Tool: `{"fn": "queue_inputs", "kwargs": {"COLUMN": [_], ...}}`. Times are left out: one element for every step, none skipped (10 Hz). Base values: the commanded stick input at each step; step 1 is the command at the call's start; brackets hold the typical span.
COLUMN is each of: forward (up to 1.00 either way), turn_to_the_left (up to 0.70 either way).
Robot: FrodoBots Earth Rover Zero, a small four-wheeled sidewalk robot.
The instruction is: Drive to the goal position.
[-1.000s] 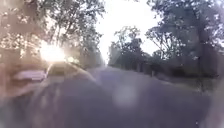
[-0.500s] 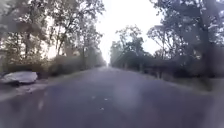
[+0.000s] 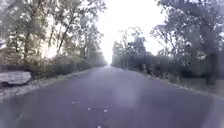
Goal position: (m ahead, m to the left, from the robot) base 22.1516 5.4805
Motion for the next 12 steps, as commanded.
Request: {"fn": "queue_inputs", "kwargs": {"forward": [1.00, 1.00, 1.00, 1.00, 1.00, 1.00, 1.00, 1.00, 1.00, 1.00, 1.00, 1.00], "turn_to_the_left": [0.00, 0.00, 0.00, 0.00, 0.00, 0.00, 0.00, 0.00, 0.00, 0.00, 0.00, 0.00]}}
